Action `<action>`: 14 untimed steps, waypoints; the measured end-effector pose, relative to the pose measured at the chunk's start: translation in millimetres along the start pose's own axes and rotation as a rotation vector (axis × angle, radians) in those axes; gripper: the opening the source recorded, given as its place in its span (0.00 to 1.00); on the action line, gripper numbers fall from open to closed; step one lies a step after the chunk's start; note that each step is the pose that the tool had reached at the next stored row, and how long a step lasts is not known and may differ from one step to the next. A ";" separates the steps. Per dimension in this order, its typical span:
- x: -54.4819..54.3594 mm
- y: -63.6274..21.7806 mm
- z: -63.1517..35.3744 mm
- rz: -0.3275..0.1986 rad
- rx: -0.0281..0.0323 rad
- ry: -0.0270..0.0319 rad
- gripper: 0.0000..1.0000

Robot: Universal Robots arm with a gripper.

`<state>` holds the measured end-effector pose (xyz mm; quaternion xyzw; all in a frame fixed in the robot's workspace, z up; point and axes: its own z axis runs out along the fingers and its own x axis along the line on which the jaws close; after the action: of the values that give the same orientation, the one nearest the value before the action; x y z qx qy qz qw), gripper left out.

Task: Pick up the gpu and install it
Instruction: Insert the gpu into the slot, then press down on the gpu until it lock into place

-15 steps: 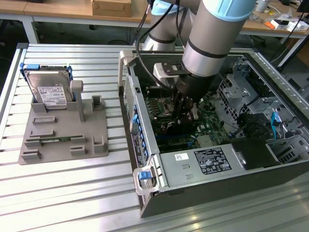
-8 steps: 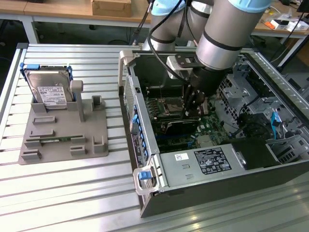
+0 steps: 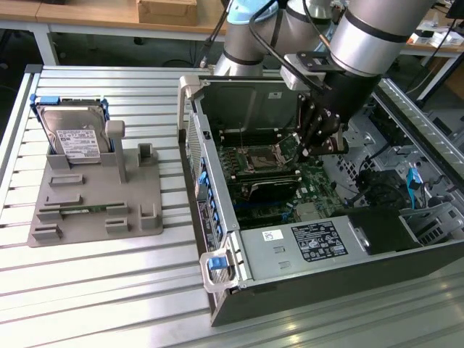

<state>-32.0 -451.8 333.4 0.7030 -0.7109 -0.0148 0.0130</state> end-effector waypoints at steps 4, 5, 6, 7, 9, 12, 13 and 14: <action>0.0 0.5 0.4 0.000 0.0000 0.0001 0.11; 0.1 7.4 4.1 0.000 -0.0001 0.0002 0.11; 0.2 16.6 9.5 0.000 -0.0001 0.0002 0.11; 0.3 23.1 13.5 0.000 0.0000 0.0001 0.11; 0.3 32.7 22.1 0.000 0.0001 -0.0001 0.11; -5.6 44.3 36.0 0.000 0.0000 0.0000 0.11; -6.5 47.5 40.7 0.000 0.0000 0.0001 0.11; -6.7 50.7 44.2 0.000 0.0000 0.0005 0.11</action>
<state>-84.3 -444.3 291.3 0.7030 -0.7109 -0.0146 0.0132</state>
